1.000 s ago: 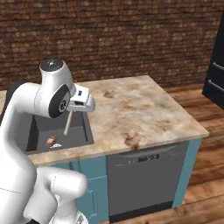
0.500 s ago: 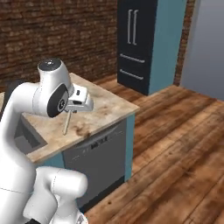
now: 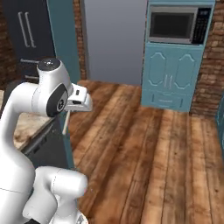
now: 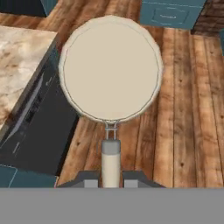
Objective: Pick up the dish brush and bar soap from the sink, and place them back in the cabinet, and close the cabinet door.
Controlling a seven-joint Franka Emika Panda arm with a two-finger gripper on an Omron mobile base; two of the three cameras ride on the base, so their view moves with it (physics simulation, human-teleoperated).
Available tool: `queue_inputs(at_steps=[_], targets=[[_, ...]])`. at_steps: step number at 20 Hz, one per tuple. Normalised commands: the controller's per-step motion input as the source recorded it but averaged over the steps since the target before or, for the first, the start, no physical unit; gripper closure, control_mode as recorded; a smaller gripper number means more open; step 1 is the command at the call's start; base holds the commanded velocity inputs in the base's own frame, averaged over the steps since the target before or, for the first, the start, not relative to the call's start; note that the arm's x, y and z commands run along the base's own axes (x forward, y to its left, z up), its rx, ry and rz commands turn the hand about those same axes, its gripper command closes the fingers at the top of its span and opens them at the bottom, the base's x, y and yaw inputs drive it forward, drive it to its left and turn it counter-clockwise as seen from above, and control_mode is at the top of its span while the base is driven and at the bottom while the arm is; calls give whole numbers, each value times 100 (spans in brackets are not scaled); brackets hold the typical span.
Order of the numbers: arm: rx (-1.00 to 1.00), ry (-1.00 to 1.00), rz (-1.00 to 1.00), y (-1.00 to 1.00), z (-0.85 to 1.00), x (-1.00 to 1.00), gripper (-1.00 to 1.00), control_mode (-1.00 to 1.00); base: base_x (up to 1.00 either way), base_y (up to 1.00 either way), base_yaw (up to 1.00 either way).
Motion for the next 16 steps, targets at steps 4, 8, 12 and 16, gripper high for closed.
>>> queue_inputs(at_steps=[4, 8, 12, 16], targets=[[0, 0, 0, 0, 0, 0, 100, 100, 0, -26, -84], [0, 0, 0, 0, 0, 0, 100, 100, 16, -22, -78], [0, 0, 0, 0, 0, 0, 100, 100, 42, -22, -68], [0, 0, 0, 0, 0, 0, 100, 100, 42, -29, -64]])
